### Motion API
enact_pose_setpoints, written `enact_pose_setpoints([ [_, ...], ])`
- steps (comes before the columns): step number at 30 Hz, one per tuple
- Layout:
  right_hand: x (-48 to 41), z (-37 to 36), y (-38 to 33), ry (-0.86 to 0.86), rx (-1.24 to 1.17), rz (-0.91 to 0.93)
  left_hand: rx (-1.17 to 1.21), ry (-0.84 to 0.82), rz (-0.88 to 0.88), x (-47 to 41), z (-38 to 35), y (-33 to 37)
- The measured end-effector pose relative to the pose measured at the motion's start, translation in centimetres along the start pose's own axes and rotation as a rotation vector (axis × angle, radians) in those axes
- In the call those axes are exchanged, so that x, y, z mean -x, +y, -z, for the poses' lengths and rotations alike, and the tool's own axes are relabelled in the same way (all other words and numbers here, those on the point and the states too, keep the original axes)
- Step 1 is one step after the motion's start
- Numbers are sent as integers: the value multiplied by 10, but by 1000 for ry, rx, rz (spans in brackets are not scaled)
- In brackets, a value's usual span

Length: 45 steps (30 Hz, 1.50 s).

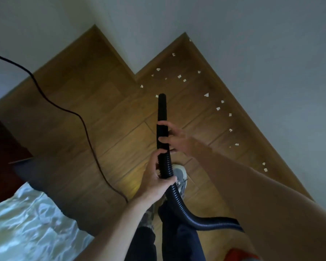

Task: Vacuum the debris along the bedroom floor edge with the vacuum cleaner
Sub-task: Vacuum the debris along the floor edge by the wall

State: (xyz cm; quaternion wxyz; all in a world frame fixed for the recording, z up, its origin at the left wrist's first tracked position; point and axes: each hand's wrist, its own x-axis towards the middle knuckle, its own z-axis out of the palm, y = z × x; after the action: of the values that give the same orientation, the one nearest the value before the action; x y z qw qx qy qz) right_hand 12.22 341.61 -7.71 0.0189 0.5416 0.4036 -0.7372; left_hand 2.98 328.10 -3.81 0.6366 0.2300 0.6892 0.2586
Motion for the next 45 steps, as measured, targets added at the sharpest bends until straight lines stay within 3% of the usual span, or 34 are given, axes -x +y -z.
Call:
enact_pose_setpoints([
  [14, -61, 25, 3, -133, -48, -108, 82, -71, 204, -51, 12, 10],
  [33, -150, 25, -11, -99, -95, -200, 123, -53, 252, -129, 49, 20],
  [45, -186, -3, -39, -128, -32, -156, 217, -11, 297, -144, 82, 32],
])
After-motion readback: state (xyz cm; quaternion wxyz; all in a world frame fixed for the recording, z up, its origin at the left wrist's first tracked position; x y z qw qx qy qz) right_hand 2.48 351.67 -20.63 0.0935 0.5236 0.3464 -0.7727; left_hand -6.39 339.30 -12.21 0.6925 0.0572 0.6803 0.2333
